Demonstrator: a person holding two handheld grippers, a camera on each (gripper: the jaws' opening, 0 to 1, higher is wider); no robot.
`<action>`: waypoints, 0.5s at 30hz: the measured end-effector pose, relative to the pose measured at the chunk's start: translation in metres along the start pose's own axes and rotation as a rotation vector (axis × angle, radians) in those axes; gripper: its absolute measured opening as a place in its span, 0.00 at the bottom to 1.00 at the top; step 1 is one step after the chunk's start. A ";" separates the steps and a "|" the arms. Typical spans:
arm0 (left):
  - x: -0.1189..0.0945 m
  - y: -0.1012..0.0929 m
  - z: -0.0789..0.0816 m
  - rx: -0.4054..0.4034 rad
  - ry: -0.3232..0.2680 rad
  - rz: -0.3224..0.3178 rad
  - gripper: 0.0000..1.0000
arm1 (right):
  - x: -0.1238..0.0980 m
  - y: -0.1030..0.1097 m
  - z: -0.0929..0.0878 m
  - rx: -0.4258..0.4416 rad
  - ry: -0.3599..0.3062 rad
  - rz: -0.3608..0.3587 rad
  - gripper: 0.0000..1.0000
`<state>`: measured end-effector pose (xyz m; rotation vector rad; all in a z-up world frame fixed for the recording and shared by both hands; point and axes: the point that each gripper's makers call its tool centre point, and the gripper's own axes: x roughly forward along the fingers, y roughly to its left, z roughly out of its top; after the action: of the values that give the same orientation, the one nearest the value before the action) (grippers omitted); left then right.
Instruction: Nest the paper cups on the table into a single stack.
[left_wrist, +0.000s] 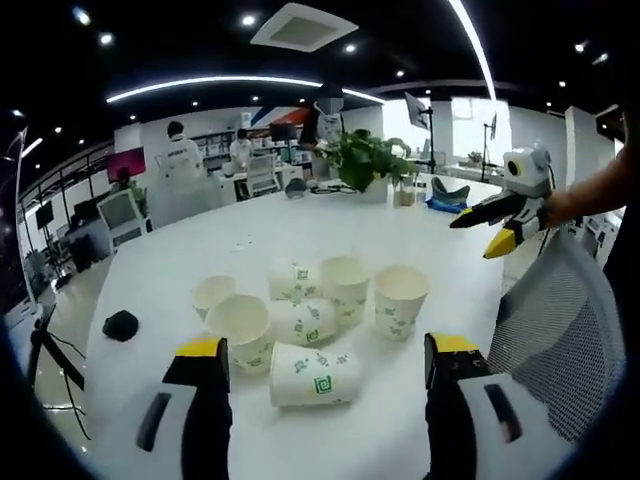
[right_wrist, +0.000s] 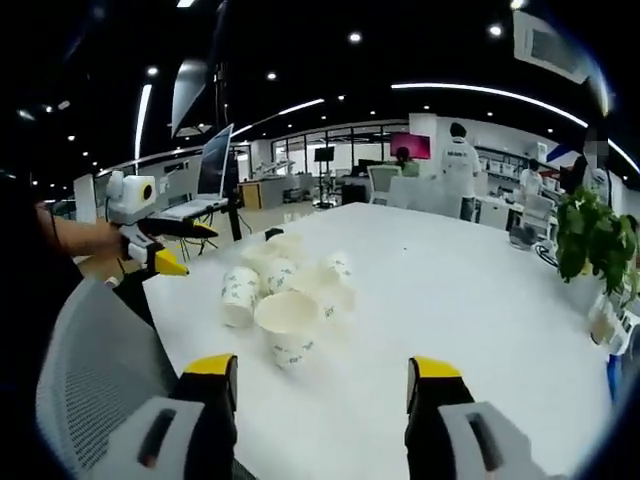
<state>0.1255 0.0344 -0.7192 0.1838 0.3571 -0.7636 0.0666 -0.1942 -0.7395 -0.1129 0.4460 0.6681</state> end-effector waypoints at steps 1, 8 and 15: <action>0.003 0.000 0.003 0.000 -0.003 -0.002 0.77 | -0.001 0.000 0.000 0.002 -0.006 -0.007 0.70; 0.026 0.002 0.017 -0.007 -0.014 -0.022 0.70 | -0.005 0.003 -0.008 0.001 -0.002 -0.049 0.75; 0.050 0.007 0.026 -0.041 -0.028 -0.038 0.61 | -0.005 0.009 -0.016 -0.019 0.007 -0.059 0.81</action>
<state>0.1702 -0.0007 -0.7143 0.1280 0.3499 -0.7952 0.0515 -0.1935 -0.7513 -0.1458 0.4418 0.6140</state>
